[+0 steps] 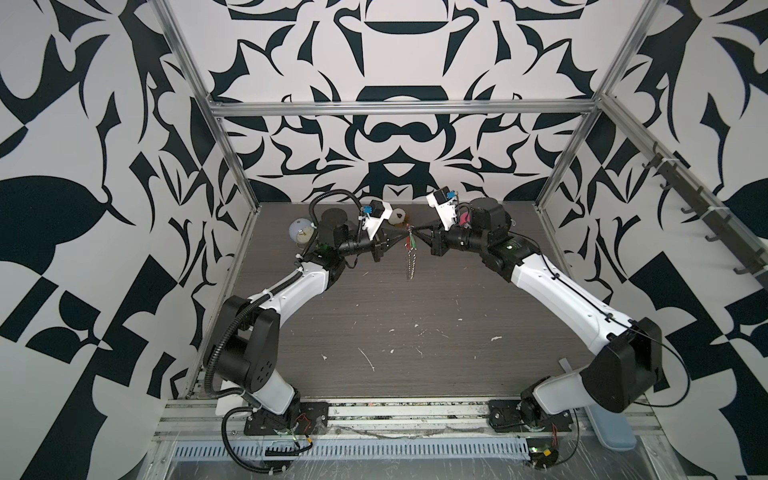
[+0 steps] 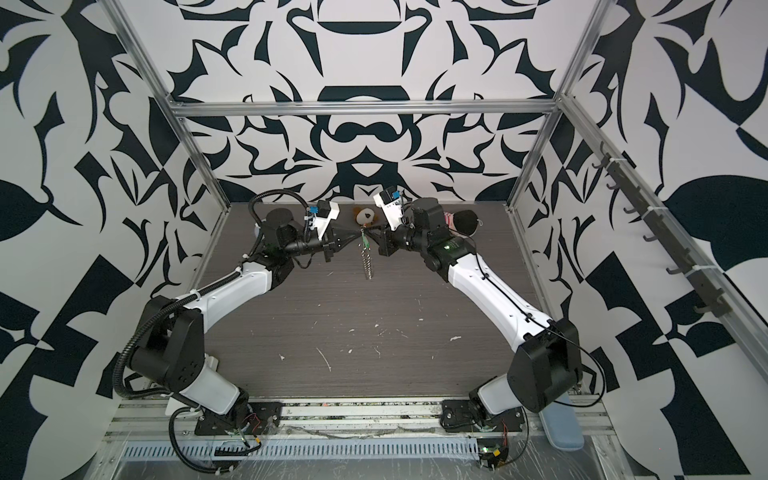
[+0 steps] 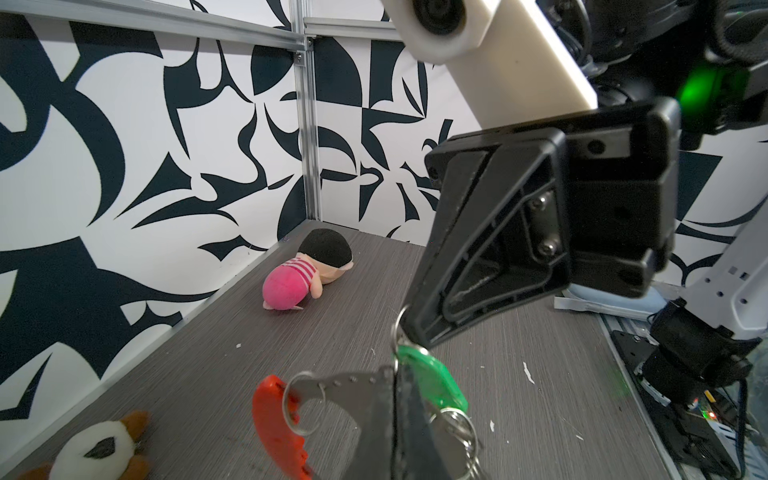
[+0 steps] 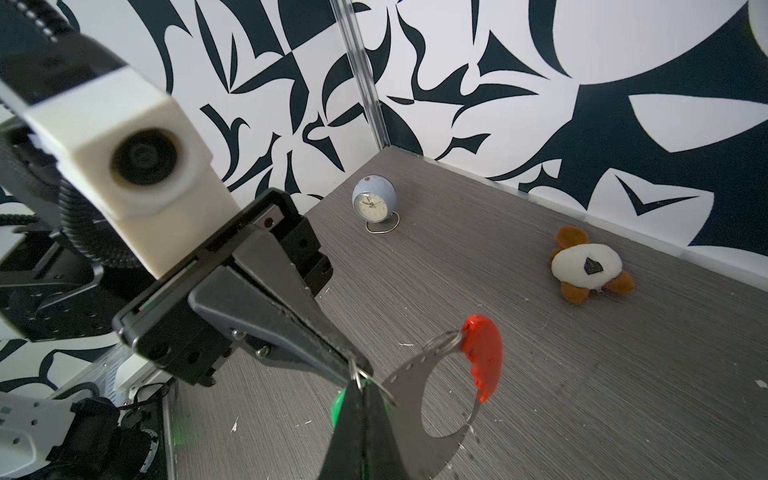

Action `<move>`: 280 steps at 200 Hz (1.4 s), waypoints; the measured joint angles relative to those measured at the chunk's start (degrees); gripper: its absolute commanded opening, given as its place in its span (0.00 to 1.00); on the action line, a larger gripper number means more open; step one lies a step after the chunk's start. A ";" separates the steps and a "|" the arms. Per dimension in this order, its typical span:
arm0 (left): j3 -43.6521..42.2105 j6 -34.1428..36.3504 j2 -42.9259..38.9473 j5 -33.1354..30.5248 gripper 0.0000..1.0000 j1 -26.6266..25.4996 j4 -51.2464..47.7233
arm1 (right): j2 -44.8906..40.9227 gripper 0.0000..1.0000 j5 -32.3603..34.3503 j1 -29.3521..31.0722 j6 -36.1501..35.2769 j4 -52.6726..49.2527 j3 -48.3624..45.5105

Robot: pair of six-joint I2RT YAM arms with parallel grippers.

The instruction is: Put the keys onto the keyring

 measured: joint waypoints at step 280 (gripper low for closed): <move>3.04 -1.90 -0.02 -3.82 0.00 -0.15 -1.55 | -3.02 0.00 0.22 -1.05 -2.91 -0.26 -2.21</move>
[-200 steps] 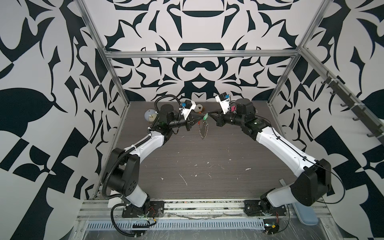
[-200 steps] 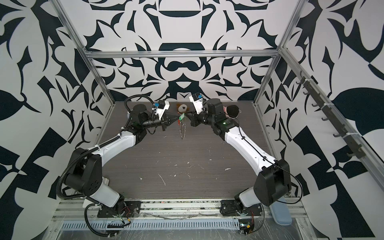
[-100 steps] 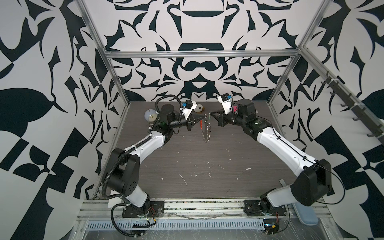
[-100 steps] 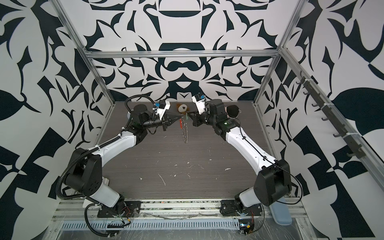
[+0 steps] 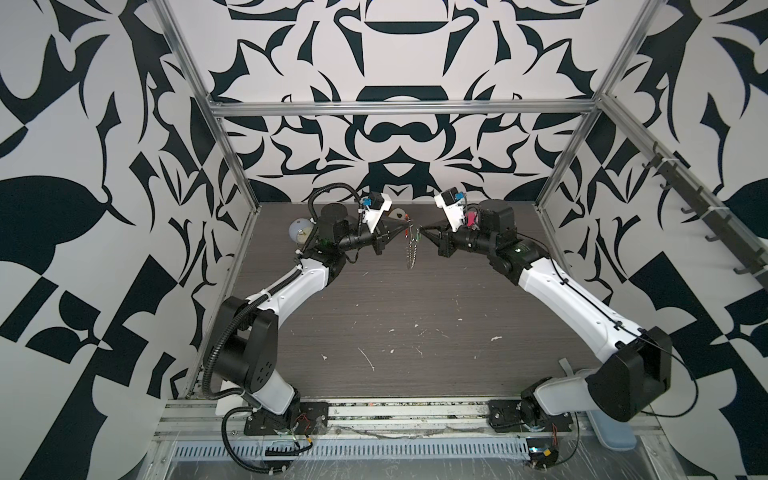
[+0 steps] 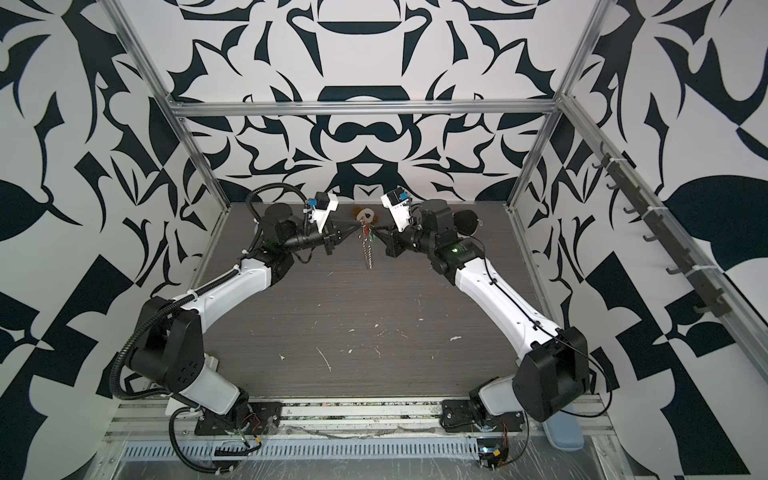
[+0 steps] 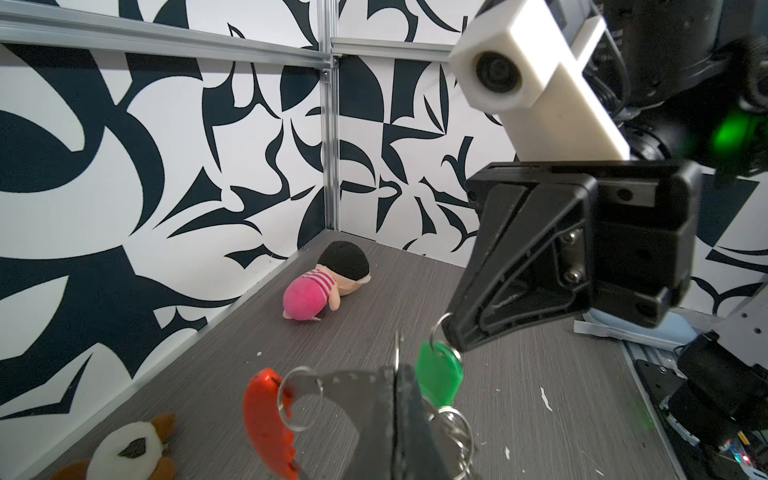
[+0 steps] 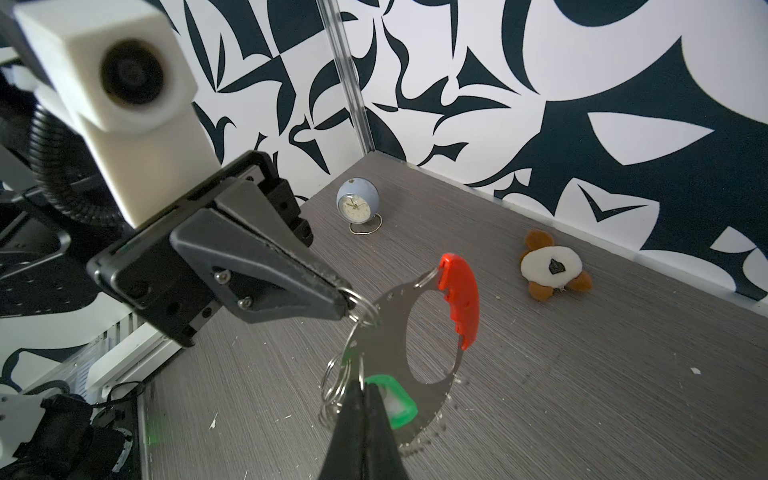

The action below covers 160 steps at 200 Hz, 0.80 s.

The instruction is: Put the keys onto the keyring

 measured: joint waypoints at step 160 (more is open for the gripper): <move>0.00 -0.24 0.02 0.50 0.00 -0.17 -0.61 | 1.84 0.00 2.60 1.99 -1.31 0.09 2.10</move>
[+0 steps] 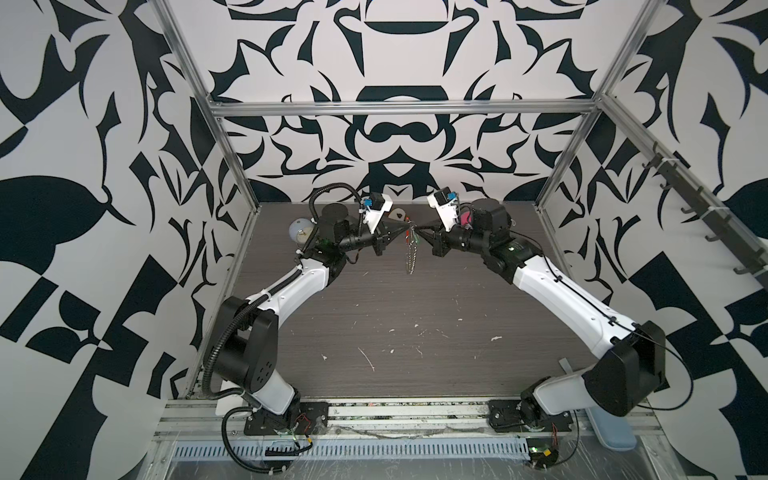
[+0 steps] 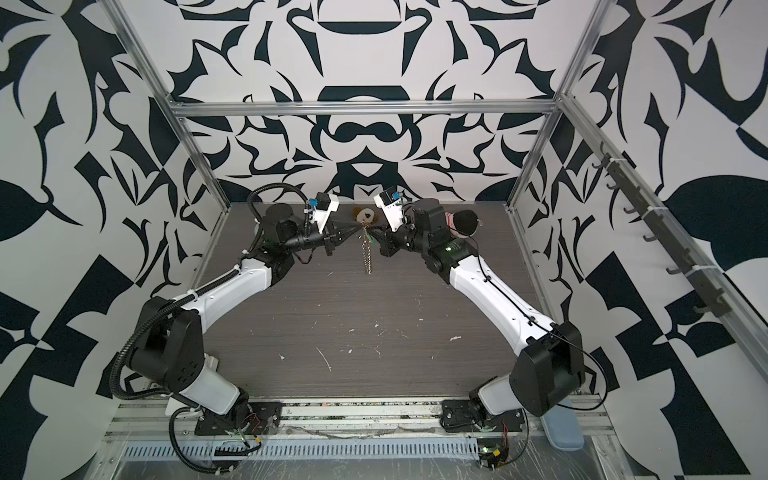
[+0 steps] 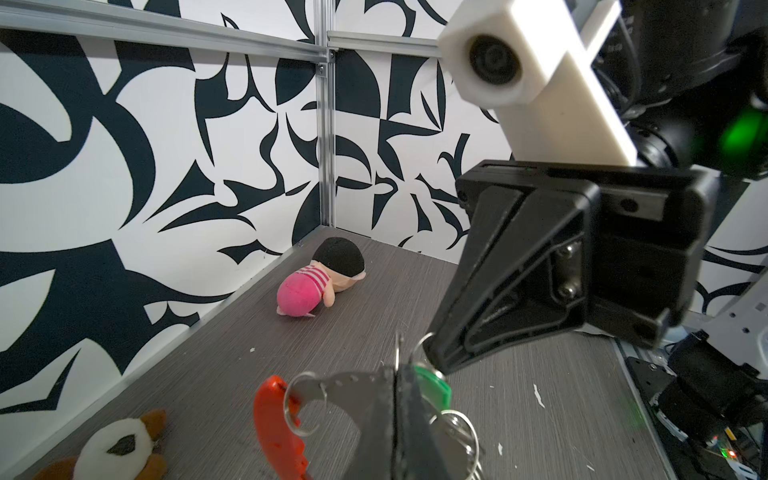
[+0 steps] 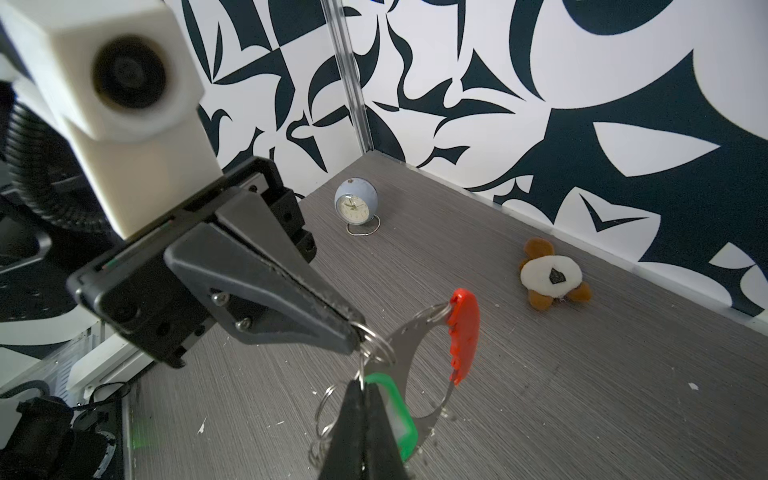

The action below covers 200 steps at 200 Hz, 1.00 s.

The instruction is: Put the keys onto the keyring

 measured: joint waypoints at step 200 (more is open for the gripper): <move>0.00 0.02 0.00 -0.55 0.00 0.09 -2.51 | 1.88 0.00 3.17 -0.15 -0.33 0.55 1.53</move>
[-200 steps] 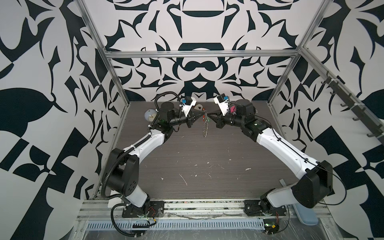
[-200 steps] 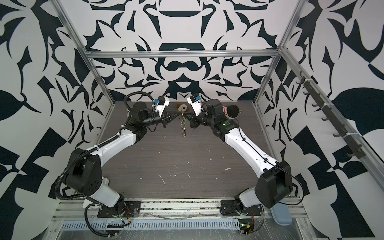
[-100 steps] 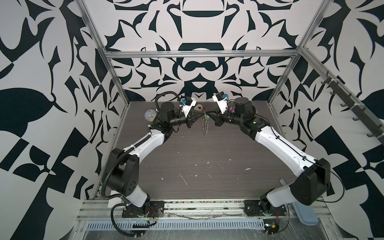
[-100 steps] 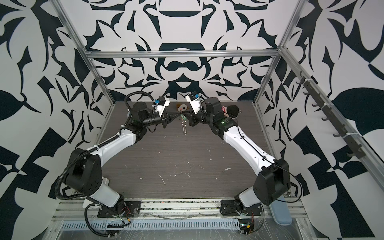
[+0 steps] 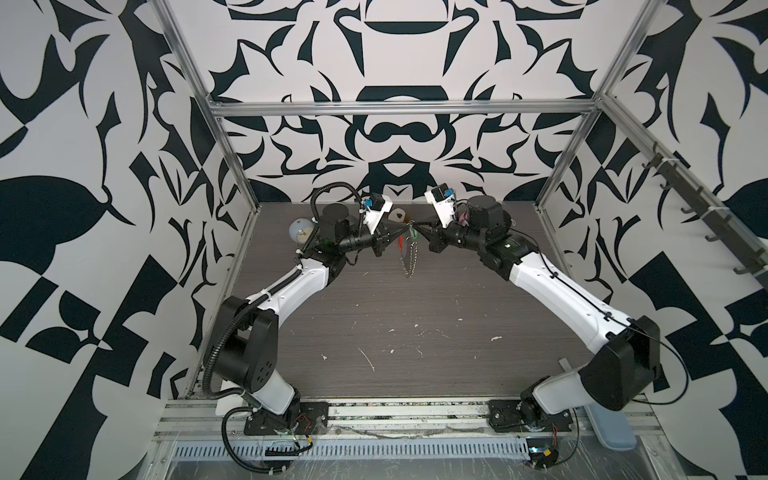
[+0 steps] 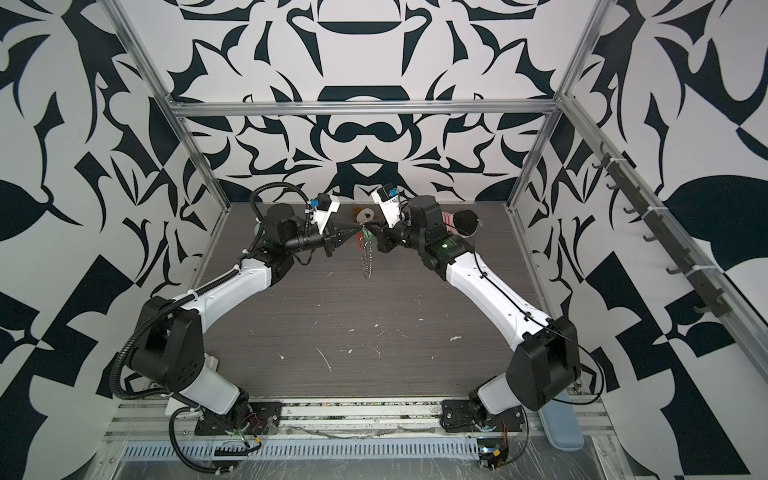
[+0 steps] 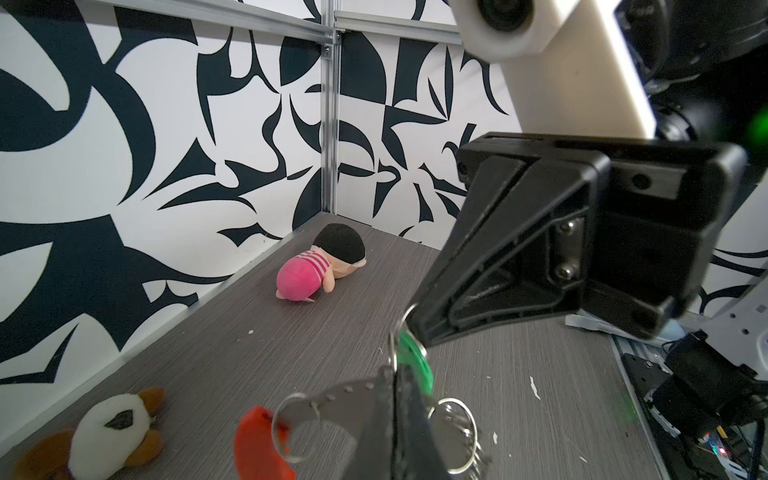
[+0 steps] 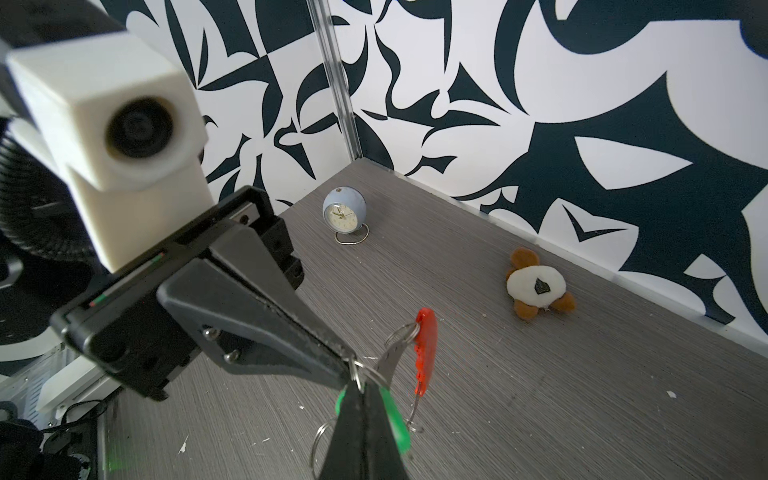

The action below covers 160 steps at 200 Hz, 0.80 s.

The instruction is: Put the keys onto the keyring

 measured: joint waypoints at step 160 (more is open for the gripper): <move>-1.81 -8.57 1.38 1.14 0.00 -0.02 15.10 | 0.39 0.00 -6.80 -2.60 2.93 0.46 0.96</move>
